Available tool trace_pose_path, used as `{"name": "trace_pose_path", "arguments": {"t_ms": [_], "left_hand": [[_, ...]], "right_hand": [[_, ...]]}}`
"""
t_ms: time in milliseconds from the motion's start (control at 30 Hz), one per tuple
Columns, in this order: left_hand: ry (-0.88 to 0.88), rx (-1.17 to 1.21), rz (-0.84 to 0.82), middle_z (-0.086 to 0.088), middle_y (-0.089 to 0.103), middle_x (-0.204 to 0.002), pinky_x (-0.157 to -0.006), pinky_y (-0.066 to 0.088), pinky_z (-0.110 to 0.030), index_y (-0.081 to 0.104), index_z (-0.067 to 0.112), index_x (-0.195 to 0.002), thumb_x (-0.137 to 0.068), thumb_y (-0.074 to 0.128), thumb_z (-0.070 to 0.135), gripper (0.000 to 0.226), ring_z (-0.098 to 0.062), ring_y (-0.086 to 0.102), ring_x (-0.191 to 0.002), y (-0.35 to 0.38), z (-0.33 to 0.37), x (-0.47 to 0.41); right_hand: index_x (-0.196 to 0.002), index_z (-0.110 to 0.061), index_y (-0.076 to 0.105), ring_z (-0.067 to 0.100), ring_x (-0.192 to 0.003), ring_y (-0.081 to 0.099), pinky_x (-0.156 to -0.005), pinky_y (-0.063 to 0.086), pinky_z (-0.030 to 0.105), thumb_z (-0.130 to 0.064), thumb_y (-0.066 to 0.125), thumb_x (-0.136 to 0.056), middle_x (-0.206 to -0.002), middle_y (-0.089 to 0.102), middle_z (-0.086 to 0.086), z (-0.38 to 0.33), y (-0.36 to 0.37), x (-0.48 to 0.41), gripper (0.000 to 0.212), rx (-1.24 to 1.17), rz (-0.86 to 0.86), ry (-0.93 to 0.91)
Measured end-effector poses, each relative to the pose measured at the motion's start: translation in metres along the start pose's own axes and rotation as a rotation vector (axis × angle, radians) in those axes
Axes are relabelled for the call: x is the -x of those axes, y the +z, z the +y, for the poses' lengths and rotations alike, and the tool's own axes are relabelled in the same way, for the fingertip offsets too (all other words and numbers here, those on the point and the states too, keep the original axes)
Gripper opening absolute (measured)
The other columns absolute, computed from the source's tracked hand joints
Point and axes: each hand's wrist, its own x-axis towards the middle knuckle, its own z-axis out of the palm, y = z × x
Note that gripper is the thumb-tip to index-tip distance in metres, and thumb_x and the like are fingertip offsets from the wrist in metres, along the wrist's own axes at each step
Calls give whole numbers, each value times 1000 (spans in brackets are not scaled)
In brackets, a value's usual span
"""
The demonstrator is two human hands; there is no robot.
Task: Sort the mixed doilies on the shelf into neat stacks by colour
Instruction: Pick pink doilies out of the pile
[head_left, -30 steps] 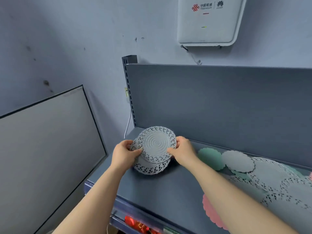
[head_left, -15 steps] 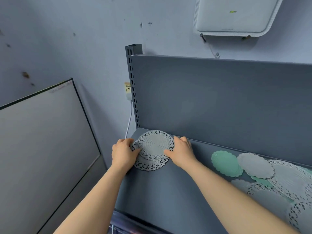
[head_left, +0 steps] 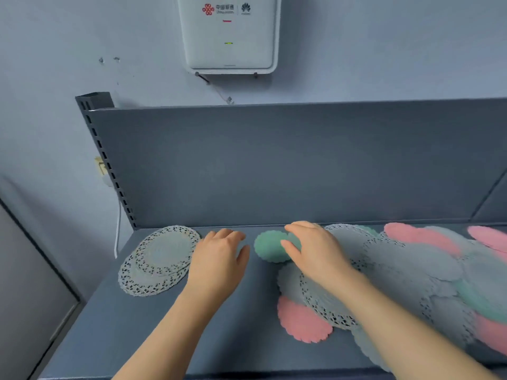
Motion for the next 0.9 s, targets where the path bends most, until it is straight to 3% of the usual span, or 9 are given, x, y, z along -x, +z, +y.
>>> {"name": "trace_pose_path", "arguments": {"t_ms": [100, 233, 400, 767, 900], "left_hand": [[113, 38, -29, -1, 71, -93, -70, 51, -35, 70, 17, -100, -83, 60, 32, 25, -30, 64, -81, 22, 58, -9], [224, 126, -53, 2, 67, -108, -80, 46, -33, 65, 22, -114, -90, 52, 36, 30, -26, 59, -98, 54, 143, -18], [289, 201, -111, 3, 63, -116, -88, 45, -32, 60, 24, -120, -92, 46, 36, 33, -22, 55, -108, 102, 240, -33], [193, 183, -271, -3, 64, -104, -74, 43, -31, 63, 17, -104, -92, 45, 33, 27, -28, 56, -98, 199, 399, -85], [99, 264, -383, -7, 66, -101, -73, 46, -33, 62, 17, -94, -89, 51, 38, 25, -30, 59, -96, 234, 435, -117]], "right_hand": [[-124, -16, 60, 23, -118, 55, -99, 44, 34, -36, 51, -93, -126, 62, 0, 50, -25, 29, 38, 24, 46, 89], [-128, -17, 58, 22, -120, 54, -100, 43, 35, -35, 50, -94, -129, 61, 1, 120, -58, 67, 39, 47, 77, 193], [-127, -18, 58, 19, -120, 53, -97, 40, 29, -33, 49, -95, -130, 60, -2, 212, -95, 102, 37, 67, 102, 281], [-116, -18, 62, 24, -105, 57, -80, 47, 33, -34, 51, -92, -115, 63, 1, 412, -144, 122, 31, 65, -32, 440], [-125, -14, 58, 25, -113, 56, -92, 47, 37, -35, 58, -89, -123, 61, 4, 456, -145, 115, 41, -36, -77, 527]]}}
